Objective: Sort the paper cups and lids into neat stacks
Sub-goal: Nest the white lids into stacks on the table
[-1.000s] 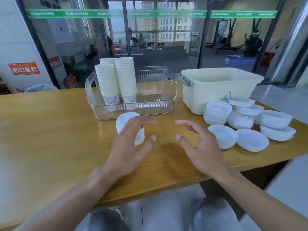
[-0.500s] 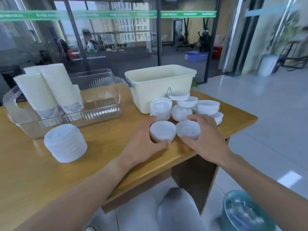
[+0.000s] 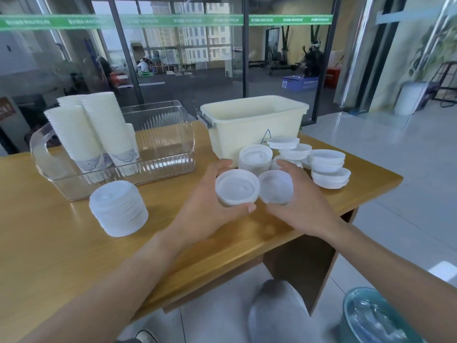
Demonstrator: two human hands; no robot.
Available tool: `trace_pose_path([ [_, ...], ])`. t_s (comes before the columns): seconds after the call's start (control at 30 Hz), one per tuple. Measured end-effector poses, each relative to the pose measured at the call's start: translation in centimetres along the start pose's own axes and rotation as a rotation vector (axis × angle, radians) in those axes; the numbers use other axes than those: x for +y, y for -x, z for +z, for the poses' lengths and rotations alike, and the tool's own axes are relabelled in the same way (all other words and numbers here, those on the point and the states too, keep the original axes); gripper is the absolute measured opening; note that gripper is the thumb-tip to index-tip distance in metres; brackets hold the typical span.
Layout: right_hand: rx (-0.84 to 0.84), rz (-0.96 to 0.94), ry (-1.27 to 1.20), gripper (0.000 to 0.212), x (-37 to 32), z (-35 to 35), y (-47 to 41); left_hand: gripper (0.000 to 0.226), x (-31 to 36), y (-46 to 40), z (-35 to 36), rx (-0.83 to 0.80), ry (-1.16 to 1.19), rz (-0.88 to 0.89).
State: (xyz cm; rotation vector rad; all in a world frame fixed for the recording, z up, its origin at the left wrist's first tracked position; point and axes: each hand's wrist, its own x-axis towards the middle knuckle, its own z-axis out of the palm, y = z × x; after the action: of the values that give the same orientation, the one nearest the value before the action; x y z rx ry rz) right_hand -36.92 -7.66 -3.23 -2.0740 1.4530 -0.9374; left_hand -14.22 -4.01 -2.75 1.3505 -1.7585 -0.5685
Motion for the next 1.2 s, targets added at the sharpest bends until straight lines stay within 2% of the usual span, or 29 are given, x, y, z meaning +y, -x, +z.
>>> trace_pose_path([
  [0.27,-0.035,-0.164,-0.228,0.099,-8.2,5.6,-2.5,0.076,0.9,2.5,-11.2,0.249,-0.102,0.113],
  [0.53,-0.041,-0.318,-0.442,0.09,-14.2,12.6,-4.6,0.087,-4.1,4.4,-19.7,0.42,-0.092,0.02],
  [0.73,-0.106,-0.435,-0.461,0.096,-15.2,15.9,-7.9,0.087,-9.4,4.9,-21.5,0.479,-0.03,-0.037],
  [0.83,-0.124,-0.468,-0.531,0.081,-16.0,16.8,-9.3,0.081,-11.2,5.1,-21.6,0.531,0.016,-0.037],
  [0.93,-0.142,-0.483,-0.707,0.071,-17.0,17.8,-10.1,0.07,-12.4,5.5,-21.5,0.522,0.012,-0.051],
  [1.03,-0.145,-0.447,-0.847,0.069,-17.1,18.8,-10.0,0.072,-13.2,5.8,-21.4,0.519,0.034,-0.073],
  [1.2,-0.245,-0.383,-0.859,0.075,-16.4,18.8,-9.1,0.074,-13.8,5.6,-21.5,0.573,0.062,-0.076],
])
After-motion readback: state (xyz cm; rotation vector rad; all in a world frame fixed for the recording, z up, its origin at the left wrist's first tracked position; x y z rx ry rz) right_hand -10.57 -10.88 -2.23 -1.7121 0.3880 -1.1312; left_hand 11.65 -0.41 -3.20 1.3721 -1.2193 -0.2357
